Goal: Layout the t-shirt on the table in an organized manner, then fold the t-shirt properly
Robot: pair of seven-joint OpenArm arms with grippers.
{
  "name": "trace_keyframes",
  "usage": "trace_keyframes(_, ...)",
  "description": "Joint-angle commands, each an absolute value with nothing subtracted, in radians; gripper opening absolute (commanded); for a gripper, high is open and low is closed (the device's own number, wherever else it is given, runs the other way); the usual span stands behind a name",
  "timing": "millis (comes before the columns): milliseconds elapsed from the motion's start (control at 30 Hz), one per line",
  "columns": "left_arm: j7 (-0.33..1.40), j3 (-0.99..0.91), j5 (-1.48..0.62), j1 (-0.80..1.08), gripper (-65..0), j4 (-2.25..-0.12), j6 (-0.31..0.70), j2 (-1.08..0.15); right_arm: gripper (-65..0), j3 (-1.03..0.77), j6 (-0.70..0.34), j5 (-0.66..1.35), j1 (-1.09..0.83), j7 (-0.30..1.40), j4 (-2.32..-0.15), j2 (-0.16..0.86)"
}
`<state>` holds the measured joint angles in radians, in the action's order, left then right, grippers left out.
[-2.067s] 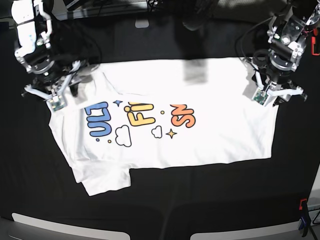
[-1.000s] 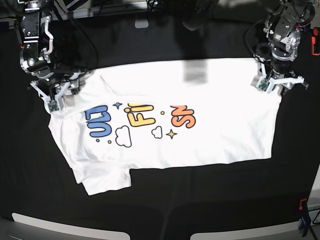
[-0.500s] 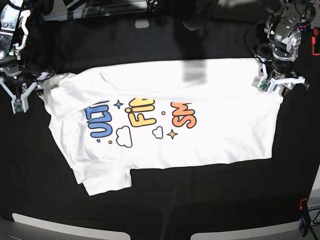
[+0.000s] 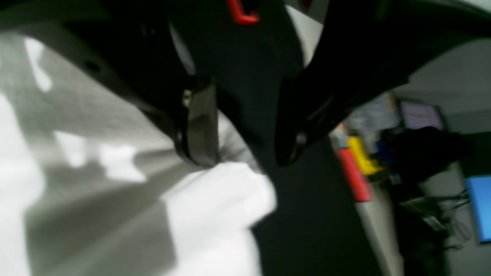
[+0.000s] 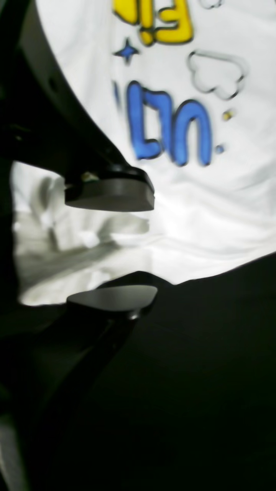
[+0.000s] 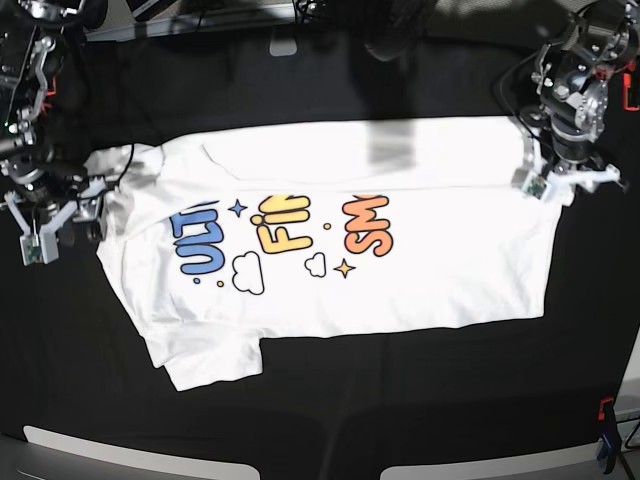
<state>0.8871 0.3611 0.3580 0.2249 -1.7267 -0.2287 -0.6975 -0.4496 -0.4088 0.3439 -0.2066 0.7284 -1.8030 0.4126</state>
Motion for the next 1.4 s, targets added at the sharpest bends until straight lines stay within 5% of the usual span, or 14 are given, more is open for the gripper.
trace_keyframes(0, 0.884, 0.352, 0.382, 0.203, -42.2, -1.775, -0.24, -0.723, -35.1, -0.458, -0.407, 0.352, -0.183, 0.704, -1.822, 0.43)
trace_keyframes(433, 0.889, 0.353, 0.092, 0.136, -42.2, -1.845, -0.153, -0.771, -35.1, -0.458, -0.409, 0.353, -0.133, 0.812, -1.822, 0.429)
trace_keyframes(600, 0.868, 0.353, 0.065, 0.136, -42.2, -1.845, -0.053, -0.771, -35.1, -0.458, -0.698, 0.424, -0.159, 0.902, -1.832, 0.443)
trace_keyframes(800, 0.833, 0.353, 0.021, 0.145, -42.2, -1.933, 0.004, -0.771, -35.1, -0.46, -0.698, 0.475, -0.258, 0.885, -2.047, 0.449)
trace_keyframes(933, 0.801, 0.353, 0.014, 0.235, -42.2, -2.055, 0.153, -0.771, -35.1, -0.458, -0.698, 0.475, -0.406, 0.885, -2.16, 0.472)
trace_keyframes(1033, 0.727, 0.353, 0.056, 0.332, -42.2, -2.067, 0.24, -0.771, -35.1, -0.458, -0.698, 0.415, -0.525, 0.877, -2.178, 0.515)
trace_keyframes(1367, 0.559, 0.353, 0.421, 0.427, -42.2, -1.854, 0.232, -0.771, -35.1, -0.457, -0.683, 0.111, -0.724, 0.742, -2.178, 0.743)
